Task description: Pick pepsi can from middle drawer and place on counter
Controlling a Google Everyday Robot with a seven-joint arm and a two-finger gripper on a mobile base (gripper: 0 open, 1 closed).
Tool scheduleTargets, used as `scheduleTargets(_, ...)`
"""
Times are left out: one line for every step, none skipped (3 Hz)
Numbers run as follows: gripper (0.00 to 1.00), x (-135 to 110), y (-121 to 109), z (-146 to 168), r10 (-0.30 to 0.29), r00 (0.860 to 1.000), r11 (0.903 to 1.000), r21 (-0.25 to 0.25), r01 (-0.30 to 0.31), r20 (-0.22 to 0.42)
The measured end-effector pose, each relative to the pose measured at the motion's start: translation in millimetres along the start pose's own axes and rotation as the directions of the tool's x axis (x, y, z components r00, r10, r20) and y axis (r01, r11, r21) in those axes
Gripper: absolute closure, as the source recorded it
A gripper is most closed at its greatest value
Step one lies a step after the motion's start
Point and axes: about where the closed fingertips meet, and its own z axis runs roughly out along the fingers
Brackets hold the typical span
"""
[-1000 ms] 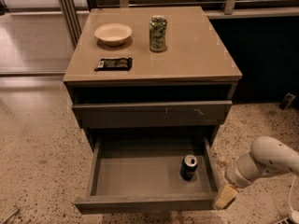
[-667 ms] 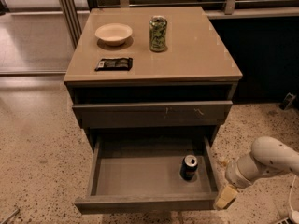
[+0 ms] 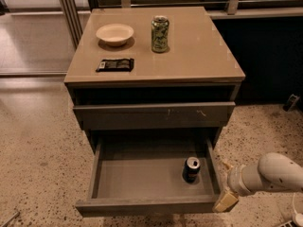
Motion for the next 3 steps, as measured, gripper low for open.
scheduleTargets(0.00,-21.2,-11.1,-11.6,-0.053,0.994,0.9932,0.109,0.043,0.100)
scheduleTargets(0.00,-50.3,-17.9,-37.8,-0.097,0.976,0.9826,0.175,0.063,0.196)
scheduleTargets(0.00,-67.8,-24.9,-41.4,-0.109,0.958,0.9804,0.188,0.059,0.267)
